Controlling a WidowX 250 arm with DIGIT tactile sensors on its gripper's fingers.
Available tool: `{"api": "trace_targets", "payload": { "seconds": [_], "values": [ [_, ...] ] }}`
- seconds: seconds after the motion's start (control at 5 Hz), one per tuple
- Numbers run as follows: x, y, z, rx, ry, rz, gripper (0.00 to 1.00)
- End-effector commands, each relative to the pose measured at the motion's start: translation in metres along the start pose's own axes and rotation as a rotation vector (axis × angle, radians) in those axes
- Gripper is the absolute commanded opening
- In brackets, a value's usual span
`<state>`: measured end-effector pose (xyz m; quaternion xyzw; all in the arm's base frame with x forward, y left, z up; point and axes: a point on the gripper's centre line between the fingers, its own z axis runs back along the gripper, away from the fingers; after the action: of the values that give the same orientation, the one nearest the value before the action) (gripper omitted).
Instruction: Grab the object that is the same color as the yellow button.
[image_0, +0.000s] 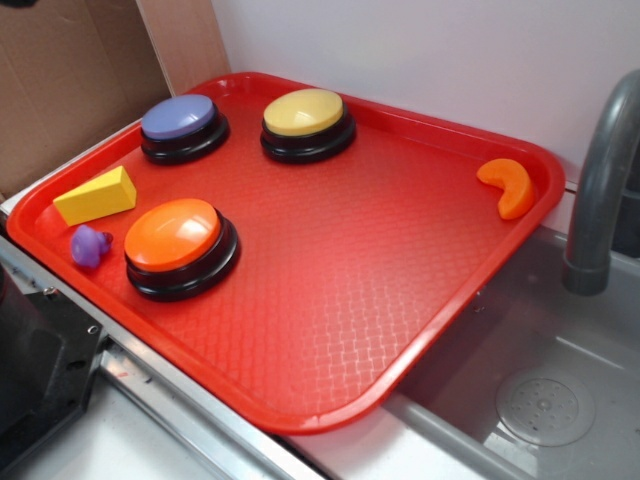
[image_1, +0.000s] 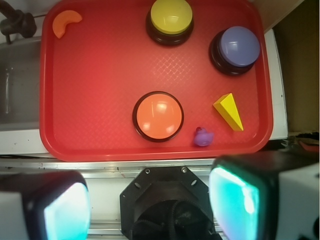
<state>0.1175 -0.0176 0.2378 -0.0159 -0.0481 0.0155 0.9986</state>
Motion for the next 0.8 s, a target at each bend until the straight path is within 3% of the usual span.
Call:
{"api": "trace_targets", "payload": {
  "seconds": [0.0,0.4,0.6],
  "values": [
    [0.0,0.0,0.0,0.0,0.0,0.0,1.0],
    [0.023,0.055,-0.036,-0.046,-0.06,0.046,1.0],
    [0.026,0.083,-0.055,0.081,-0.027,0.128,1.0]
  ]
}}
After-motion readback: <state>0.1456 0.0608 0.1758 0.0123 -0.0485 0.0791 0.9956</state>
